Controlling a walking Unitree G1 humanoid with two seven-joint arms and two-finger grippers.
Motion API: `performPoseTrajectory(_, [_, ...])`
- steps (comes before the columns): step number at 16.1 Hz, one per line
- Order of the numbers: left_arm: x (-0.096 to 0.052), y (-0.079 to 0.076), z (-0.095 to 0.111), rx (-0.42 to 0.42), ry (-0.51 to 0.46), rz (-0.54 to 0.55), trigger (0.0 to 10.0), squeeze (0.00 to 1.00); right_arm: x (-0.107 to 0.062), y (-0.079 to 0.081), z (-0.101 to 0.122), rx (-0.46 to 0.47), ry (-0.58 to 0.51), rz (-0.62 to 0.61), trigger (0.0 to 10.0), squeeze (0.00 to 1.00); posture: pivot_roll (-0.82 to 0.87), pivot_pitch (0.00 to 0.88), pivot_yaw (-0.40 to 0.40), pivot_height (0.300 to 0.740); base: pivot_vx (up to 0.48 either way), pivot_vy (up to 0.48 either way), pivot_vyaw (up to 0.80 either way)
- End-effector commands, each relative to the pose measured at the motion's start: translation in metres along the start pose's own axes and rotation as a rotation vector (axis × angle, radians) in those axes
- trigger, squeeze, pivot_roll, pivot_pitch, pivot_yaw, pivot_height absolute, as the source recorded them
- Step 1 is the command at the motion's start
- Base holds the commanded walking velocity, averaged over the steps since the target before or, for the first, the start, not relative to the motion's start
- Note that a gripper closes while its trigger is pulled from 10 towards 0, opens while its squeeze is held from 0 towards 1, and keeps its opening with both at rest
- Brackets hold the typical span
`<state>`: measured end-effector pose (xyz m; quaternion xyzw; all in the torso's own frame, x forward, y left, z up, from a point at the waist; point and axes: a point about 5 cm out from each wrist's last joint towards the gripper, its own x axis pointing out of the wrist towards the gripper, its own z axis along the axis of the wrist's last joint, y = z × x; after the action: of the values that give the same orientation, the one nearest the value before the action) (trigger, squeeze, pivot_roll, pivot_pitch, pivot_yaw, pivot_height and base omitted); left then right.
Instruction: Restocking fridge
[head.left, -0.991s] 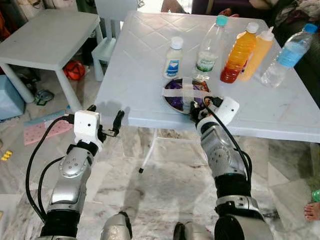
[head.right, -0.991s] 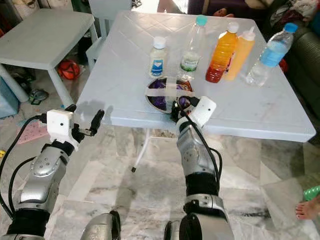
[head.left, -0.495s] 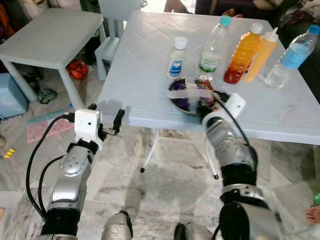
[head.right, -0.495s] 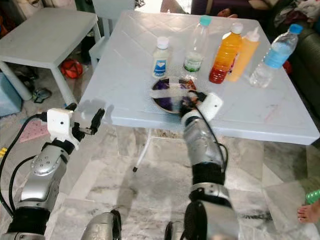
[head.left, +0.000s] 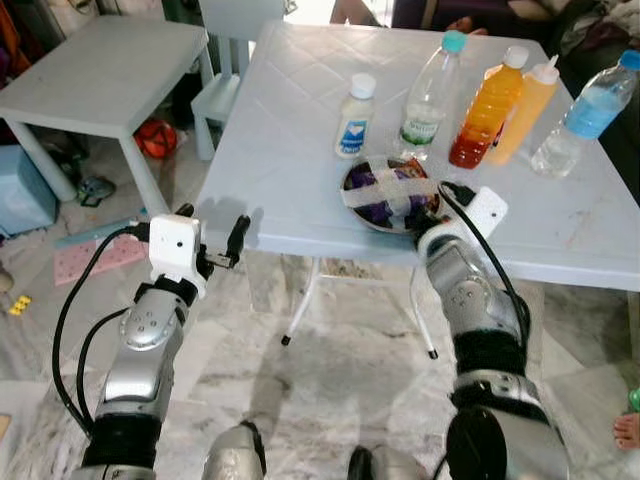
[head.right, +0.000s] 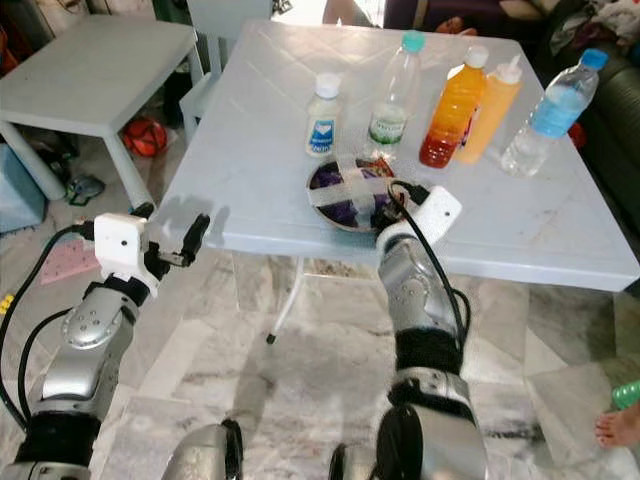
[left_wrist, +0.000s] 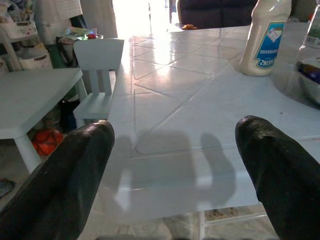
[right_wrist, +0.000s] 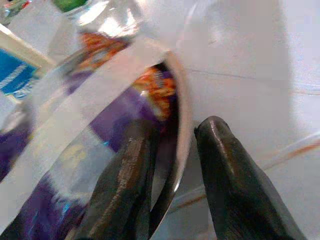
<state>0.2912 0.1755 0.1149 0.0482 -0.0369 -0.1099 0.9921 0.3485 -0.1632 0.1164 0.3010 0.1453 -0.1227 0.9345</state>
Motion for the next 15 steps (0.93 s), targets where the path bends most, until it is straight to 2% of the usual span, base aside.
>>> performPoseTrajectory(1, [0.002,0.001,0.001,0.012,0.004,-0.009,10.0,0.00,-0.001,-0.013,0.003,-0.012,-0.003,-0.059,0.0,0.00,0.03,0.087,-0.033,0.740,0.000,0.000,0.00])
performPoseTrajectory(4, [0.003,0.000,0.001,0.010,0.003,-0.010,10.0,0.00,-0.004,-0.029,0.013,-0.041,-0.035,-0.100,0.2,0.00,0.03,0.085,-0.032,0.740,0.000,0.000,0.00])
performPoseTrajectory(6, [0.004,0.000,0.001,0.010,0.003,-0.011,10.0,0.00,-0.005,-0.033,0.017,-0.062,-0.051,-0.109,1.0,0.00,0.02,0.085,-0.029,0.740,0.000,0.000,0.00])
performPoseTrajectory(7, [0.004,0.000,0.001,0.011,0.002,-0.012,10.0,0.00,-0.005,-0.037,0.022,-0.084,-0.070,-0.117,3.1,0.00,0.03,0.084,-0.028,0.740,0.000,0.000,0.00])
performPoseTrajectory(8, [0.004,0.000,0.002,0.012,0.001,-0.012,10.0,0.00,-0.005,-0.039,0.027,-0.092,-0.089,-0.123,7.2,0.00,0.03,0.084,-0.027,0.740,0.000,0.000,0.00])
performPoseTrajectory(9, [0.004,0.000,0.002,0.012,0.000,-0.012,10.0,0.00,-0.005,-0.039,0.029,-0.092,-0.098,-0.125,7.2,0.00,0.03,0.084,-0.027,0.740,0.000,0.000,0.00])
performPoseTrajectory(10, [0.004,0.001,0.002,0.012,0.000,-0.011,10.0,0.00,-0.004,-0.040,0.031,-0.091,-0.107,-0.129,10.0,0.00,0.03,0.083,-0.026,0.740,0.000,0.000,0.00])
performPoseTrajectory(11, [0.005,0.001,0.002,0.015,0.000,-0.010,10.0,0.00,-0.002,-0.047,0.046,-0.103,-0.146,-0.160,10.0,0.00,0.03,0.082,-0.024,0.740,0.000,0.000,0.00])
performPoseTrajectory(13, [0.005,0.001,0.002,0.017,-0.001,-0.010,10.0,0.00,-0.002,-0.052,0.053,-0.114,-0.155,-0.167,10.0,0.00,0.03,0.082,-0.022,0.740,0.000,0.000,0.00])
performPoseTrajectory(14, [0.005,0.001,0.002,0.017,-0.001,-0.011,10.0,0.00,-0.001,-0.055,0.056,-0.127,-0.154,-0.163,10.0,0.52,0.03,0.082,-0.022,0.740,0.000,0.000,0.00])
performPoseTrajectory(15, [0.006,0.001,0.003,0.017,-0.001,-0.012,10.0,0.00,-0.002,-0.058,0.057,-0.135,-0.145,-0.161,10.0,1.00,0.03,0.080,-0.022,0.740,0.000,0.000,0.00])
